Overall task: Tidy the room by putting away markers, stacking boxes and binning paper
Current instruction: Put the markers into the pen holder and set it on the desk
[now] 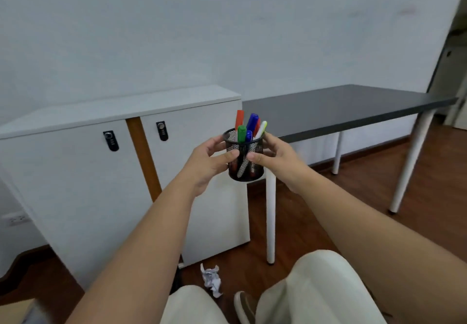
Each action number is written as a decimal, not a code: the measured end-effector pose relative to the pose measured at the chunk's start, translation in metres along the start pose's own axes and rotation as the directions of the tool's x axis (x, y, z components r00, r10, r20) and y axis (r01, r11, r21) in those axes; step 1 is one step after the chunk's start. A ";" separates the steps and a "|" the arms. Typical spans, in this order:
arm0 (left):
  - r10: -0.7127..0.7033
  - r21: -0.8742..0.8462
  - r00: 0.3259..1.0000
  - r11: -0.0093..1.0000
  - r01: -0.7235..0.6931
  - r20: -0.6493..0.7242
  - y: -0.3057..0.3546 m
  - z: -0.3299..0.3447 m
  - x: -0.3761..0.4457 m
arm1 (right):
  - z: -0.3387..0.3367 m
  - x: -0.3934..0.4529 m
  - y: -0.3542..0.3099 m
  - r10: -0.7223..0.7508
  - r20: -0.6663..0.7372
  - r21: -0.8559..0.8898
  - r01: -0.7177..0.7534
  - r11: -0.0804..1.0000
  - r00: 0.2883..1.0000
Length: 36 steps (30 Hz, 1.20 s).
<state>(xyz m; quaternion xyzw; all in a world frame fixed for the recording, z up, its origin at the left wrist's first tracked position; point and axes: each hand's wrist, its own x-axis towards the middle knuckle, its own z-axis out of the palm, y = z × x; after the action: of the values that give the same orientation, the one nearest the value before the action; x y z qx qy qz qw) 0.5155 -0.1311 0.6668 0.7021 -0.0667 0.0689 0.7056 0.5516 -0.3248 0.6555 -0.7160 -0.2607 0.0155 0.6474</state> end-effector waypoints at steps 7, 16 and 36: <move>0.010 -0.023 0.992 1.000 -0.007 0.124 -0.003 0.052 0.023 | -0.055 -0.022 -0.005 -0.009 -0.088 -0.065 0.003 0.998 0.996; -0.009 -0.009 0.981 1.000 0.011 0.192 -0.001 0.109 0.046 | -0.112 -0.038 0.009 -0.004 -0.183 -0.015 0.001 1.000 0.983; 0.012 -0.062 0.986 0.998 -0.002 0.164 -0.057 0.165 0.144 | -0.184 0.020 0.059 0.079 -0.238 -0.021 -0.086 0.996 0.968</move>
<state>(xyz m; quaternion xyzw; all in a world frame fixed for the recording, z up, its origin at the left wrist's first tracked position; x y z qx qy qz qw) 0.6686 -0.2958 0.6391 0.6828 -0.1290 0.0113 0.7190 0.6562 -0.4875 0.6362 -0.7329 -0.1516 -0.0473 0.6615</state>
